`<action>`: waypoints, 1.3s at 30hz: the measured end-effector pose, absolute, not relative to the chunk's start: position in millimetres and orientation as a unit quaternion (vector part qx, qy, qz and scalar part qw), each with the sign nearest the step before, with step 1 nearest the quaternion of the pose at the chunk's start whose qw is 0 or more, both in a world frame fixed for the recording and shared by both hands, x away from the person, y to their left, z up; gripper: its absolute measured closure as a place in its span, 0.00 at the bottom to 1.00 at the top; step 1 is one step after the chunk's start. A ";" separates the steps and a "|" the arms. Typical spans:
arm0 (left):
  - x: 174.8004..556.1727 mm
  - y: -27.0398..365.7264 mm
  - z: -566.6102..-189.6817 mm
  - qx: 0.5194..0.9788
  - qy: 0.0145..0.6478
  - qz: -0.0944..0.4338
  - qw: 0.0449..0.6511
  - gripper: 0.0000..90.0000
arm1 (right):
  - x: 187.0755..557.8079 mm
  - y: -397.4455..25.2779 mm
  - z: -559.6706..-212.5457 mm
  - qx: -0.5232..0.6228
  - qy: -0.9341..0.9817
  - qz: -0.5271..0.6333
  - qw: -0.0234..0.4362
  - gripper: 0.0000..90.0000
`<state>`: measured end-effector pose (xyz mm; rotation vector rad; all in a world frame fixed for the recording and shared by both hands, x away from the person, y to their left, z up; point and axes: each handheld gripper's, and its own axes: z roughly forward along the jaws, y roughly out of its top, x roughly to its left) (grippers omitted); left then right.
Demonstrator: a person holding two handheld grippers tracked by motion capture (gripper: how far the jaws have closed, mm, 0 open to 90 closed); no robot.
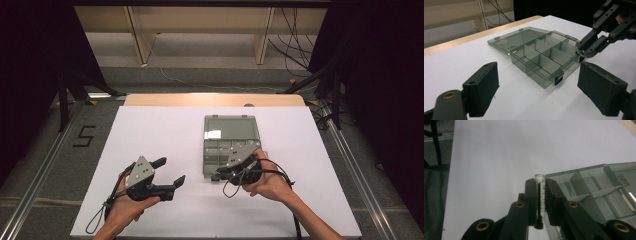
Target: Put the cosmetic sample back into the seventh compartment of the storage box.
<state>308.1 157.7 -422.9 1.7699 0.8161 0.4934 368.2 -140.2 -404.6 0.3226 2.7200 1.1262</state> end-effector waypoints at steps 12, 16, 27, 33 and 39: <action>308.2 157.2 -423.4 0.743 0.342 0.205 0.538 0.18 | 381.5 -171.1 -391.2 0.166 0.889 0.410 0.117 0.90; 308.4 157.1 -423.4 0.744 0.341 0.206 0.537 0.18 | 384.9 -181.5 -387.9 0.190 0.883 0.414 0.117 0.90; 308.5 157.2 -423.2 0.744 0.340 0.207 0.537 0.18 | 395.5 -198.4 -393.5 0.234 0.872 0.411 0.123 0.90; 308.5 157.1 -423.2 0.744 0.341 0.207 0.536 0.18 | 398.5 -200.8 -397.8 0.248 0.870 0.409 0.123 0.90; 308.4 156.8 -423.2 0.744 0.342 0.206 0.536 0.18 | 402.3 -204.5 -405.9 0.267 0.864 0.410 0.118 0.90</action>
